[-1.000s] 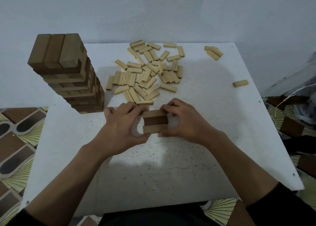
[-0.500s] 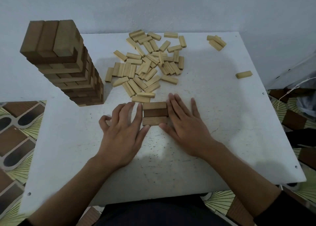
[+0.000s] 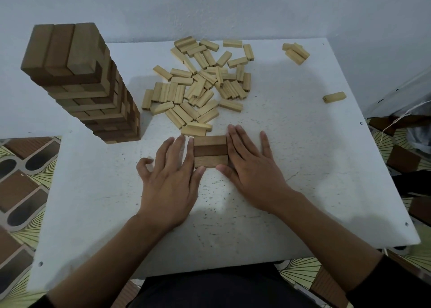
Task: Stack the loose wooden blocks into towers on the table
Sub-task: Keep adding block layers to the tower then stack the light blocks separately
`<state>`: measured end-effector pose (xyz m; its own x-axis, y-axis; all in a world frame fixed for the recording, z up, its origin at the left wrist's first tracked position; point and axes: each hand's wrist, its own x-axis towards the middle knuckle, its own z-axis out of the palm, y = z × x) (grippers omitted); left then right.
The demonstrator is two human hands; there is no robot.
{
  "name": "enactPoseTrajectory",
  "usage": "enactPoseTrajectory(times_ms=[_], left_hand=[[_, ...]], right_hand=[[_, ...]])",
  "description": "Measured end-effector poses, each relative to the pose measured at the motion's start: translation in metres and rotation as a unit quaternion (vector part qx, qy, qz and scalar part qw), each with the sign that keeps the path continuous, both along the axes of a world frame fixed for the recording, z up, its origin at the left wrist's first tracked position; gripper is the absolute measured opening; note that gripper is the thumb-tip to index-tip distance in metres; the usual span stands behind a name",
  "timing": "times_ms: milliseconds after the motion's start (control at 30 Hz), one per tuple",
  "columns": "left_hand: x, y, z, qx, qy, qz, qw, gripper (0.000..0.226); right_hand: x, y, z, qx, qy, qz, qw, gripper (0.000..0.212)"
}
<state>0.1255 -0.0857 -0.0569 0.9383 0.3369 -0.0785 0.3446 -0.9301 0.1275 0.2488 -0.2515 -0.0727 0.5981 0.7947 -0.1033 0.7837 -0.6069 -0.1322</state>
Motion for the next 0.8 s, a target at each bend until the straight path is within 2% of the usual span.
enactPoseTrajectory(times_ms=[333, 533, 667, 800], left_hand=[[-0.002, 0.010, 0.002, -0.020, -0.006, -0.030, 0.999, 0.069], [0.002, 0.031, 0.008, -0.111, -0.055, -0.045, 0.991, 0.083], [0.015, 0.041, 0.010, -0.103, -0.049, -0.063, 0.992, 0.095], [0.022, 0.046, 0.009, -0.106, -0.047, -0.067, 0.991, 0.093]], right_hand=[[0.006, -0.003, 0.007, 0.007, 0.038, 0.009, 0.999, 0.090], [0.016, -0.005, 0.035, 0.113, 0.122, -0.036, 0.985, 0.099], [0.032, 0.001, 0.049, 0.092, 0.121, -0.016, 0.988, 0.099], [0.039, 0.006, 0.048, 0.081, 0.113, -0.006, 0.990, 0.094]])
